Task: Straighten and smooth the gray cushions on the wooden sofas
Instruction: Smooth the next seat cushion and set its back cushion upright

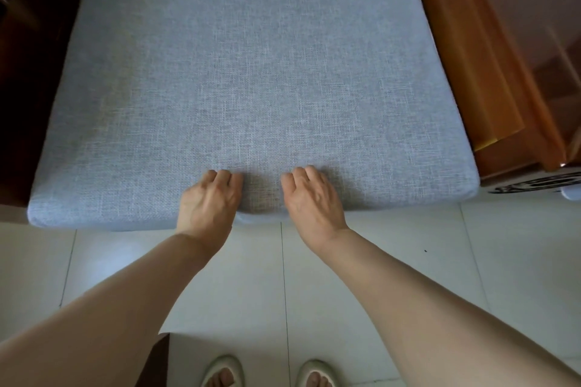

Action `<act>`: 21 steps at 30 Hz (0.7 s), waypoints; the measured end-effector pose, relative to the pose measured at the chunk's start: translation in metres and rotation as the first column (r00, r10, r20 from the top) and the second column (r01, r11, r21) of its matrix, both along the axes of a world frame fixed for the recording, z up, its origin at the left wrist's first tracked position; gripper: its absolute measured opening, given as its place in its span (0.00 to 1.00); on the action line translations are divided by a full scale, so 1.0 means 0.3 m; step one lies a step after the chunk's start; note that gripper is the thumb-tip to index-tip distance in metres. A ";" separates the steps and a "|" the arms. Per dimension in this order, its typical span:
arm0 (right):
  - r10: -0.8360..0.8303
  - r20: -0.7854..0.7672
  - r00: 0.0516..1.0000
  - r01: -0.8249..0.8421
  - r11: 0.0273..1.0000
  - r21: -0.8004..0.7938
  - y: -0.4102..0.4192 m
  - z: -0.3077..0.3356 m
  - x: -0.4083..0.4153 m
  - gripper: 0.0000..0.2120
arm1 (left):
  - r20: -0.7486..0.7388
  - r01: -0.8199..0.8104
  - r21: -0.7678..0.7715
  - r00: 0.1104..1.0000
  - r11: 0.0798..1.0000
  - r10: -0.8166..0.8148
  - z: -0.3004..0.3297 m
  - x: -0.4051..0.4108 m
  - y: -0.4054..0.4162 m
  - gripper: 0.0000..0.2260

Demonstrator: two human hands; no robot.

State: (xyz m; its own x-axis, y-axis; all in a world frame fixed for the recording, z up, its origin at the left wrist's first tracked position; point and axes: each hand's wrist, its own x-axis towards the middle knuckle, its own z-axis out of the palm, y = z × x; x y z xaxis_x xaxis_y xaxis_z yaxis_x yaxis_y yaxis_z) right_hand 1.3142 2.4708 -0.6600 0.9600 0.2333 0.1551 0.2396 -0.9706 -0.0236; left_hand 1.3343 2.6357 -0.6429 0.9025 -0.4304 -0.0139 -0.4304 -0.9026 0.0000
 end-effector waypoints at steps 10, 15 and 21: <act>-0.035 -0.198 0.980 0.036 0.999 -0.001 0.008 0.078 0.002 0.19 | -0.161 -0.081 0.250 0.979 0.965 0.124 0.034 0.001 -0.024 0.12; -0.028 -0.355 0.934 0.012 0.999 -0.048 -0.005 0.112 -0.003 0.14 | -0.170 -0.061 0.250 0.980 0.966 0.106 0.047 -0.006 -0.016 0.12; -0.023 -0.378 0.926 -0.002 0.998 -0.066 0.011 0.138 -0.035 0.16 | -0.188 -0.067 0.215 0.976 0.974 0.109 0.057 -0.047 -0.014 0.11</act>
